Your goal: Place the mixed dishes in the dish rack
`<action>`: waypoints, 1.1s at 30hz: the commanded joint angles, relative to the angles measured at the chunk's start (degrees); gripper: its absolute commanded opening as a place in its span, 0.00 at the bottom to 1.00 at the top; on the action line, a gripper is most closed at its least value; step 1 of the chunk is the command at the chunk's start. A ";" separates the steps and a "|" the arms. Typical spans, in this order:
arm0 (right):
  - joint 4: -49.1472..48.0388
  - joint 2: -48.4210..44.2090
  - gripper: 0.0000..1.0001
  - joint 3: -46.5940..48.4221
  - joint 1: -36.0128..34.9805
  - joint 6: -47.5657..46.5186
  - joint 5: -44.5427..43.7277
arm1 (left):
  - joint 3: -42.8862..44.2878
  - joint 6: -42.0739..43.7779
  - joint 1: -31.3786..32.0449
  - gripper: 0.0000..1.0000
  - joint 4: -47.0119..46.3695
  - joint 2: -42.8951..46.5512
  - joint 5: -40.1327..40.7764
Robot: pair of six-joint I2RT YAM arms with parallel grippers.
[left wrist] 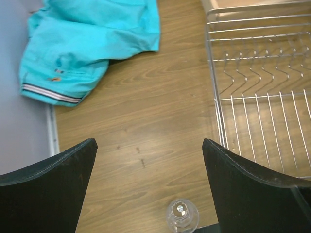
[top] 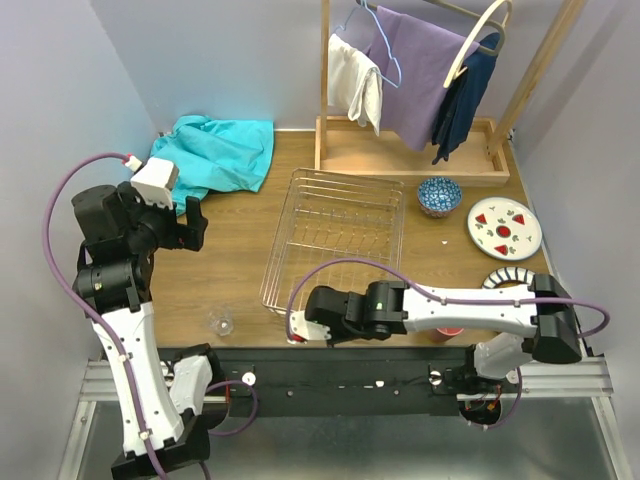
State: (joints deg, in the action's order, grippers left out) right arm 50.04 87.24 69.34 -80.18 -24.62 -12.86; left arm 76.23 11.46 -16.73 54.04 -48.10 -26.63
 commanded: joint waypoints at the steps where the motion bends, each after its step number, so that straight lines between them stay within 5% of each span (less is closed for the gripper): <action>1: 9.28 -3.83 0.01 -3.69 -0.41 -10.61 8.46 | -2.05 3.47 0.30 0.99 -0.87 -1.12 -9.75; 7: 8.85 -6.99 0.01 -8.34 -0.15 -10.62 3.91 | -3.80 11.74 0.30 0.99 2.47 -0.95 -15.90; 13: 6.83 -8.66 0.01 -10.01 6.17 -10.36 3.11 | -6.09 9.55 0.47 0.99 -0.51 -1.91 -16.79; 26: 2.34 -4.37 0.01 -2.64 7.14 -4.30 2.93 | -6.44 6.72 1.70 0.99 -3.60 -3.94 -17.31; 32: 0.41 -1.72 0.02 0.00 7.93 0.19 3.29 | -3.20 21.02 1.70 0.98 8.59 -6.03 -15.64; 33: 0.58 -1.72 0.11 0.09 7.94 0.28 1.28 | -0.14 28.10 1.79 0.98 16.19 -8.31 -15.38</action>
State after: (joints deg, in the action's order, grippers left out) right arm 53.12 84.47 67.70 -72.77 -26.79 -9.98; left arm 70.04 22.28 -15.29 53.17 -52.53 -42.02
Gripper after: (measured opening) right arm 0.043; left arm 0.986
